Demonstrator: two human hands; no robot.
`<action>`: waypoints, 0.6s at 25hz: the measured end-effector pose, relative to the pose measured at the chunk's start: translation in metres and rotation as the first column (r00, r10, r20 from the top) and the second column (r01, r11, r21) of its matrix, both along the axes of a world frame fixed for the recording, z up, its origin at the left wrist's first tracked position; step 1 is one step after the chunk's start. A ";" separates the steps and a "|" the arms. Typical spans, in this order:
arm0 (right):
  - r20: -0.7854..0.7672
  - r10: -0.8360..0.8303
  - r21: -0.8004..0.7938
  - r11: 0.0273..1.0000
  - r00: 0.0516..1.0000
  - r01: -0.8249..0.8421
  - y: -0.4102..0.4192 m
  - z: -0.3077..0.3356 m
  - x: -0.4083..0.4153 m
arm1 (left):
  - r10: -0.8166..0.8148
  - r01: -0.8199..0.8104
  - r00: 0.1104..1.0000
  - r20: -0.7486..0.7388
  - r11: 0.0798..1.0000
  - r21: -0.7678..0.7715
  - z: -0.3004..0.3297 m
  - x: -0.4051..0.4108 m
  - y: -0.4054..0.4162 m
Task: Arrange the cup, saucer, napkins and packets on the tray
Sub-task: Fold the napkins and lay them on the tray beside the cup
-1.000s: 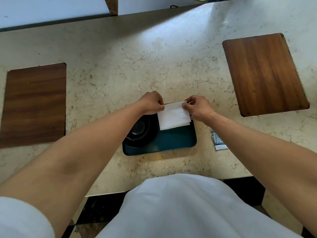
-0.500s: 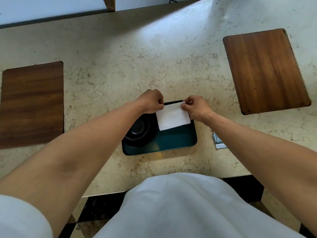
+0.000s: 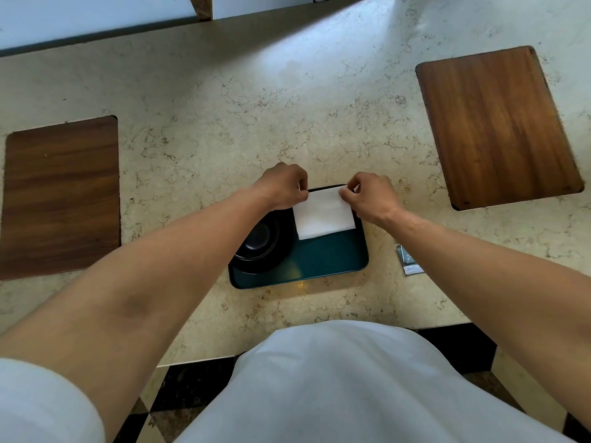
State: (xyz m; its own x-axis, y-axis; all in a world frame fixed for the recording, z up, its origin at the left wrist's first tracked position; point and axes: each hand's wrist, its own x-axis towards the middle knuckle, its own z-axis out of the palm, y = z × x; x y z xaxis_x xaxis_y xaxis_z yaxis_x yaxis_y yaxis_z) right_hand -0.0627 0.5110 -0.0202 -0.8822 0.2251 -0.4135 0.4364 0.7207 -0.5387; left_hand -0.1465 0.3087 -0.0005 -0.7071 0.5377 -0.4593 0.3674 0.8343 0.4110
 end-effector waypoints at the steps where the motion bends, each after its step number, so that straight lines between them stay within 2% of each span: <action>1: -0.003 0.017 0.021 1.000 1.000 -0.017 0.000 0.000 -0.001 | -0.005 0.005 1.000 -0.005 1.000 -0.002 0.000 0.000 0.000; 15: 0.043 0.100 0.154 0.982 0.994 -0.106 -0.005 0.004 -0.008 | -0.028 0.029 1.000 0.010 0.997 -0.071 0.001 0.000 0.002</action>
State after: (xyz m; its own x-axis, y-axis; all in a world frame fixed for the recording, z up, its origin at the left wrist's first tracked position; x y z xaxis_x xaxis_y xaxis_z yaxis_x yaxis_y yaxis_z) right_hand -0.0705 0.5063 -0.0164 -0.8895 0.1982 -0.4118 0.3724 0.8367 -0.4016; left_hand -0.1466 0.3110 0.0001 -0.6875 0.5233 -0.5035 0.3878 0.8508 0.3547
